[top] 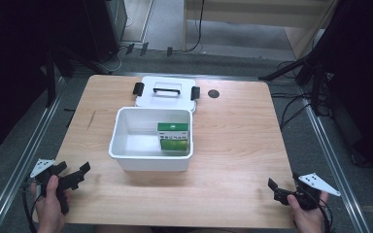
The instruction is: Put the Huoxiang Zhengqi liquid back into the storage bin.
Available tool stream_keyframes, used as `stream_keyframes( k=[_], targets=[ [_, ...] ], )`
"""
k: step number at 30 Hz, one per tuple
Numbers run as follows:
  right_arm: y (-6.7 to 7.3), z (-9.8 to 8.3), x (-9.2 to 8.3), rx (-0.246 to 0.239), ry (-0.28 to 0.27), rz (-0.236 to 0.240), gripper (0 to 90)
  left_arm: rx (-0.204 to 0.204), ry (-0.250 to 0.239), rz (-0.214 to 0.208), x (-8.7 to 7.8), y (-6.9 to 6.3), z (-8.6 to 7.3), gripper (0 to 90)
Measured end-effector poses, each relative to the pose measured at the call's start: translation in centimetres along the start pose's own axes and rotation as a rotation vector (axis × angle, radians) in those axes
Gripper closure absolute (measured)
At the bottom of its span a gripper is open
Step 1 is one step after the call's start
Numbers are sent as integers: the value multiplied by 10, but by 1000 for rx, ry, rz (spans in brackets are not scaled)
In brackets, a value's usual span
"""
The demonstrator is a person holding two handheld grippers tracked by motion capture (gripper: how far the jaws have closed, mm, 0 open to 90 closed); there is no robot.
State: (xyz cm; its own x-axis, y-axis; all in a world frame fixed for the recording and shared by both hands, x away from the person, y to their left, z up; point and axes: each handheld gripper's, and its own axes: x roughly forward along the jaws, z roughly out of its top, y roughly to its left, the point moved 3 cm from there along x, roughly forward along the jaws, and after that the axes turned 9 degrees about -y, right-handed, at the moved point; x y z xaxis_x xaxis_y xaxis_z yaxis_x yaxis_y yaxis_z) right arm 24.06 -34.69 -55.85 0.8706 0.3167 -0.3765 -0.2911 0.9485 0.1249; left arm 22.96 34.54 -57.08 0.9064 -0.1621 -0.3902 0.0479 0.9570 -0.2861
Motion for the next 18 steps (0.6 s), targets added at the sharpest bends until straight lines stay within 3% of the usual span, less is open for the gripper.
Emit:
stream_keyframes(
  k=[6, 9, 13, 18],
  targets=[
    [0, -3, -5, 7, -39, -4, 0, -1, 3, -4, 0, 0, 0, 40],
    [-2, -3, -6, 40, -64, -14, 0, -1, 5, -5, 0, 0, 0, 40],
    [-3, -4, -5, 54, -55, -4, 0, 11, 10, -4, 1, -1, 0, 40],
    [-1, -5, -4, 34, -42, 10, 0, -1, 4, -4, 0, 0, 0, 40]
  ],
)
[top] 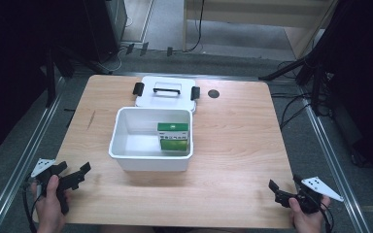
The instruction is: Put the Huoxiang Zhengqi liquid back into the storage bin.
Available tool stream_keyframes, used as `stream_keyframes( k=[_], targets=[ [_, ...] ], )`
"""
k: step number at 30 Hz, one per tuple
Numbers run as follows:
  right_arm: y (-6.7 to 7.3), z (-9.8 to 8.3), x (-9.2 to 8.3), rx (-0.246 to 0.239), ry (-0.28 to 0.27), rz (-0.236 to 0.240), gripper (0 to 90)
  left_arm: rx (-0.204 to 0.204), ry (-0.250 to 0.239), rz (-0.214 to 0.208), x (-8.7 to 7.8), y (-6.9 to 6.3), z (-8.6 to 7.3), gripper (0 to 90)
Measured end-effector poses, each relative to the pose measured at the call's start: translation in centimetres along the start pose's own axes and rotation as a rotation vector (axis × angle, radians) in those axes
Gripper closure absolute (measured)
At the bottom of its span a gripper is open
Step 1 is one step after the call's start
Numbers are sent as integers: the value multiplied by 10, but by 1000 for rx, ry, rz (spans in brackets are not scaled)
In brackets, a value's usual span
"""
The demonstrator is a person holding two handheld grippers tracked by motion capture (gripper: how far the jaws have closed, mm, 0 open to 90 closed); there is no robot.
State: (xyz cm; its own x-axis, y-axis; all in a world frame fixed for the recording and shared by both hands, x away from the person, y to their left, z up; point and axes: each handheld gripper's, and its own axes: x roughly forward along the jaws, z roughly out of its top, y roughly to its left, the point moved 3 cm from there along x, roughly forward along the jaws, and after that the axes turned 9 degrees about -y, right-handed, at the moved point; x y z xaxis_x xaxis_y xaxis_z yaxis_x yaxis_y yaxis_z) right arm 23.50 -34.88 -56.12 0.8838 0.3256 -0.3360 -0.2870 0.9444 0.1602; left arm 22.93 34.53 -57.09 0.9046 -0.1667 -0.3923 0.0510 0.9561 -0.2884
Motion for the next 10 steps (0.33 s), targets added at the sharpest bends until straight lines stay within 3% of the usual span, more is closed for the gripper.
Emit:
stream_keyframes(
  k=[10],
  targets=[
    [-1, 0, 1, 11, 12, 28, 13, 4, 1, 7, 1, -1, 0, 40]
  ],
)
